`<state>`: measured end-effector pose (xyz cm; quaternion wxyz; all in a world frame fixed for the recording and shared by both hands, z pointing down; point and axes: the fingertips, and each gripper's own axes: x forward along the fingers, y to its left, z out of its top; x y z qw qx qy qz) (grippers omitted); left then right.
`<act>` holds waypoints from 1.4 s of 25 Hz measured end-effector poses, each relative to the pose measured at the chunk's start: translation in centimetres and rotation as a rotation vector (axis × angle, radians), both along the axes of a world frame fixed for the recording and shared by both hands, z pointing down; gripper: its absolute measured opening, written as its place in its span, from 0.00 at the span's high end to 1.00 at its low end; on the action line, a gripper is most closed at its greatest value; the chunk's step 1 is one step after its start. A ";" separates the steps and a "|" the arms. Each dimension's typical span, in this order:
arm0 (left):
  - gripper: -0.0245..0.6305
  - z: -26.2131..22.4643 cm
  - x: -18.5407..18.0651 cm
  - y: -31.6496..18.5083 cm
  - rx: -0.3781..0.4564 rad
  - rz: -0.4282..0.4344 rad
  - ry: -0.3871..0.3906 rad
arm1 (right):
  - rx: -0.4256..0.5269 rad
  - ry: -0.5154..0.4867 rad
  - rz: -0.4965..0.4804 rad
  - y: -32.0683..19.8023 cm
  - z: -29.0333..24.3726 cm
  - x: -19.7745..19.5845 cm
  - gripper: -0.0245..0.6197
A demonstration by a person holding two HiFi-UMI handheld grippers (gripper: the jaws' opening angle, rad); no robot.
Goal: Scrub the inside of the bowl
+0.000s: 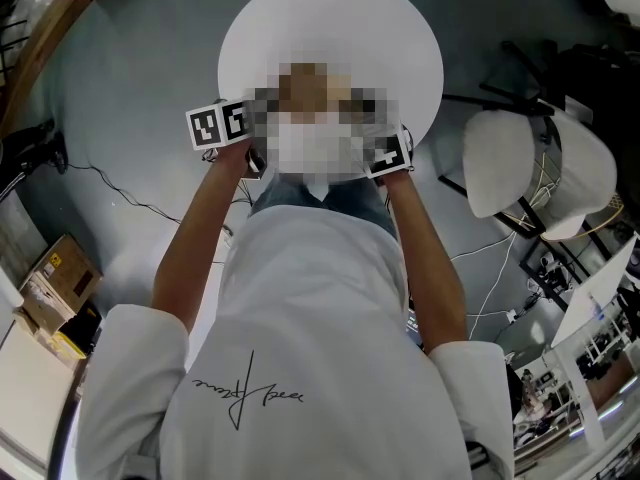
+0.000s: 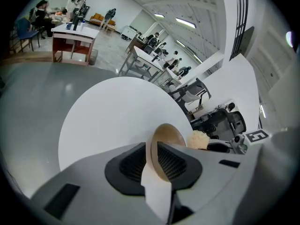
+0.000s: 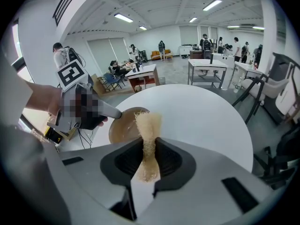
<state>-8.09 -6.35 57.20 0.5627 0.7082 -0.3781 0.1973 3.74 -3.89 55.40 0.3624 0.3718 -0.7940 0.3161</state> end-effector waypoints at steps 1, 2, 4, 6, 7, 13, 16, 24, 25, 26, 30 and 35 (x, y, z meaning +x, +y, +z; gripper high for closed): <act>0.87 0.1 0.1 0.0 -0.002 -0.003 0.003 | 0.000 -0.001 -0.001 0.0 0.0 0.0 0.83; 0.87 0.1 0.2 0.0 -0.005 -0.004 0.004 | -0.001 -0.002 -0.002 0.1 0.1 0.0 0.83; 0.87 0.2 0.4 0.1 -0.011 -0.006 0.004 | -0.005 -0.003 -0.001 0.1 0.1 0.1 0.83; 0.87 0.2 0.4 0.1 -0.014 -0.010 0.003 | -0.007 -0.003 -0.001 0.1 0.1 0.0 0.83; 0.87 0.2 0.3 0.1 -0.015 -0.015 0.005 | -0.008 -0.003 -0.001 0.1 0.1 -0.1 0.83; 0.92 0.5 0.0 0.2 -0.039 -0.070 0.027 | -0.019 -0.003 -0.004 0.5 0.5 0.2 0.83; 0.92 0.8 0.0 0.3 -0.047 -0.079 0.042 | -0.020 -0.009 -0.015 0.7 0.6 0.2 0.83; 0.93 0.6 -0.2 0.8 -0.047 -0.097 0.048 | -0.012 -0.007 -0.010 0.8 0.5 0.0 0.83; 0.93 0.5 -0.2 0.9 -0.048 -0.096 0.051 | -0.010 -0.007 -0.013 0.9 0.6 -0.1 0.83; 0.93 0.6 -0.2 1.0 -0.051 -0.098 0.055 | -0.011 -0.008 -0.015 1.0 0.6 -0.1 0.83; 0.93 0.6 -0.2 1.2 -0.062 -0.116 0.070 | -0.016 -0.007 -0.017 1.3 0.7 0.0 0.83; 0.93 0.7 -0.3 1.2 -0.061 -0.119 0.069 | -0.022 -0.009 -0.011 1.8 0.9 -0.4 0.83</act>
